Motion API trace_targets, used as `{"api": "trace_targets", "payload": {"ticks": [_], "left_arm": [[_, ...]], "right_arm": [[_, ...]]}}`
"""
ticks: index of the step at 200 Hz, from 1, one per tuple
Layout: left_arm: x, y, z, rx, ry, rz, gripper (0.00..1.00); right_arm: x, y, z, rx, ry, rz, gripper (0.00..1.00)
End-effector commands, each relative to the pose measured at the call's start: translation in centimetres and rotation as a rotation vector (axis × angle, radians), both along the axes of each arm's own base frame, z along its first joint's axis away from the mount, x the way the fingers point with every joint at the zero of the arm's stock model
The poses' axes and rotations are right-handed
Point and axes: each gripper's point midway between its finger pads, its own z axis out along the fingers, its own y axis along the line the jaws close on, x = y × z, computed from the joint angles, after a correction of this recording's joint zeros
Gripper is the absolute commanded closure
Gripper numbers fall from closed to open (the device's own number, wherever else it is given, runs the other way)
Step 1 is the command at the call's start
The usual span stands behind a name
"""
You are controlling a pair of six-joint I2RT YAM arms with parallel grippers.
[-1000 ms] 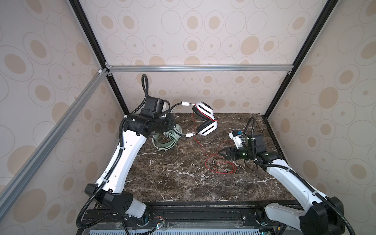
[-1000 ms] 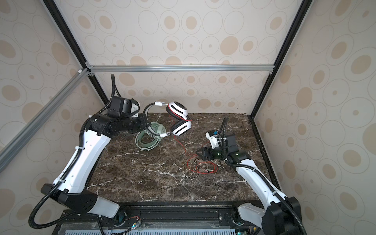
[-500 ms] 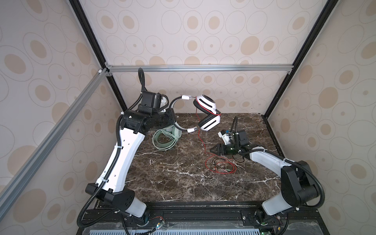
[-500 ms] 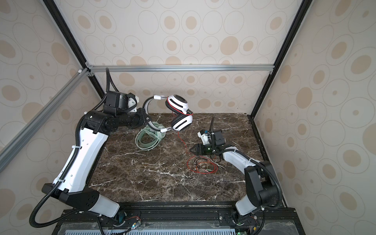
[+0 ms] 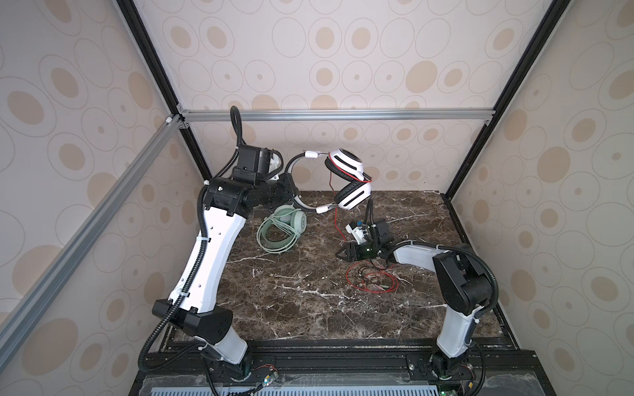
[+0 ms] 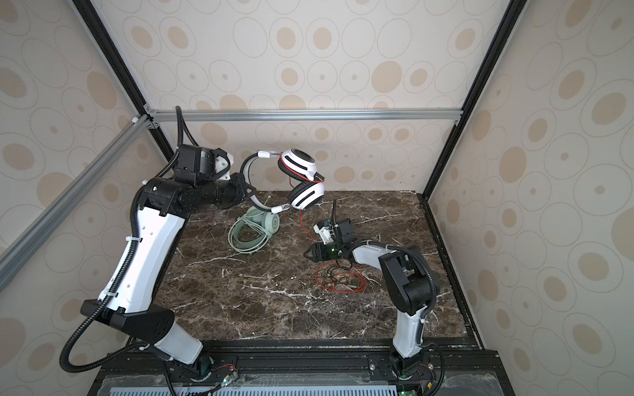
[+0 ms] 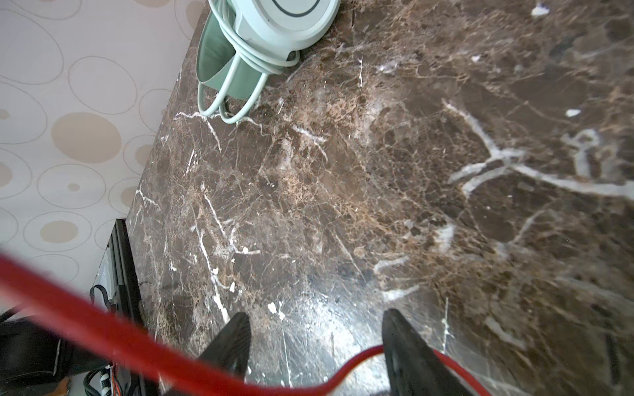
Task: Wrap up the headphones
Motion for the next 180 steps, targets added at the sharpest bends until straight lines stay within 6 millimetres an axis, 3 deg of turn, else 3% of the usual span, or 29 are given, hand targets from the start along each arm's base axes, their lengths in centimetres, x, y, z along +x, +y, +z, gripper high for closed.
{"api": "trace_targets", "payload": {"ticks": [1, 45, 98, 150, 180], "left_arm": [[0.0, -0.2, 4.3, -0.096, -0.096, -0.008, 1.0], [1.2, 1.3, 4.4, -0.119, -0.09, 0.026, 1.0], [1.8, 3.7, 5.5, -0.151, -0.111, 0.067, 1.0], [1.8, 5.2, 5.3, -0.143, -0.102, 0.102, 1.0], [2.0, 7.1, 5.1, -0.118, -0.099, 0.168, 1.0]], "right_arm": [[0.1, 0.8, 0.2, 0.025, -0.051, 0.021, 0.4], [-0.8, 0.5, -0.6, 0.029, -0.037, 0.025, 0.48], [-2.3, 1.7, -1.5, 0.056, -0.009, 0.058, 0.63], [-3.8, 2.0, -1.2, 0.072, -0.008, 0.075, 0.94], [-6.5, 0.9, -0.5, 0.02, 0.016, 0.078, 1.0]]}}
